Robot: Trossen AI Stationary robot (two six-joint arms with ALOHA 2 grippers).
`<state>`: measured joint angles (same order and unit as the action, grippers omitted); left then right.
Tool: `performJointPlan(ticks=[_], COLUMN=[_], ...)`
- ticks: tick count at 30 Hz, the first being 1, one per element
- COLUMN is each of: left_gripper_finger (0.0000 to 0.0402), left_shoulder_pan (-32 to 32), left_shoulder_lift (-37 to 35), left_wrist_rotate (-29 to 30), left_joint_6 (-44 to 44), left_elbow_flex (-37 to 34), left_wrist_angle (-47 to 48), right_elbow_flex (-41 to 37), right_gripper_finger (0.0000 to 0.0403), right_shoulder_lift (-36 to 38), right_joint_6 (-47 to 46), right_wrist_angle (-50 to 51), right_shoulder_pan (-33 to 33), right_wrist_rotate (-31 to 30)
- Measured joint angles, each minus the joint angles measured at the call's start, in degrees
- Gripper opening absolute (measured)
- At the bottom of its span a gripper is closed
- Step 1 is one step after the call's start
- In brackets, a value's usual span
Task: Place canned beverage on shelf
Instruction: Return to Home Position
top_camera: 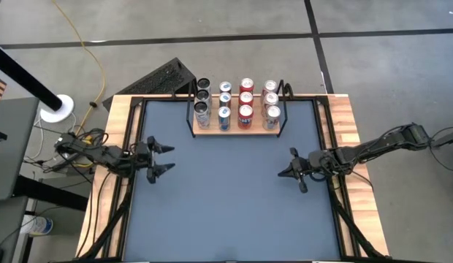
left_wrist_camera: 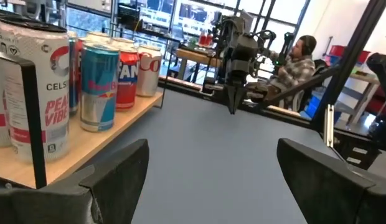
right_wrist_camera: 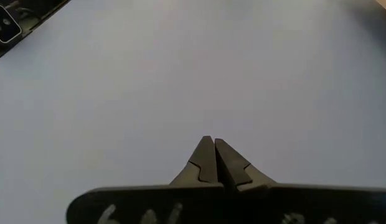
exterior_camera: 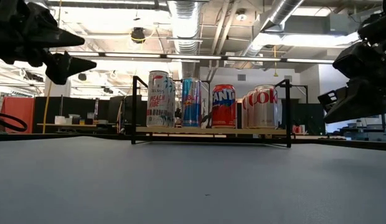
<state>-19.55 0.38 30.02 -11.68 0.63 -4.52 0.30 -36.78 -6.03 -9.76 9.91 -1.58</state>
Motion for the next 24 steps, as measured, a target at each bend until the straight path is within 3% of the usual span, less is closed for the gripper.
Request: performJointPlan(ticks=[5, 12, 24], left_gripper_finger=[0.0341, 0.0341, 0.0341], left_shoulder_pan=[0.1, 6.7, 10.2], left_shoulder_lift=[-0.3, 0.0, 0.0], left_wrist_rotate=[0.4, -0.5, 0.4], left_joint_6=[0.0, 0.0, 0.0], left_elbow_flex=[0.0, 0.0, 0.0], left_wrist_angle=[0.0, 0.1, 0.1], right_elbow_flex=[0.0, 0.0, 0.0], right_gripper_finger=[0.0001, 0.0001, 0.0001], right_shoulder_lift=[0.0, 0.0, 0.0], right_joint_6=[0.0, 0.0, 0.0], right_wrist_angle=[0.4, 0.5, 0.5], right_shoulder_pan=[0.0, 0.0, 0.0], right_wrist_rotate=[0.0, 0.0, 0.0])
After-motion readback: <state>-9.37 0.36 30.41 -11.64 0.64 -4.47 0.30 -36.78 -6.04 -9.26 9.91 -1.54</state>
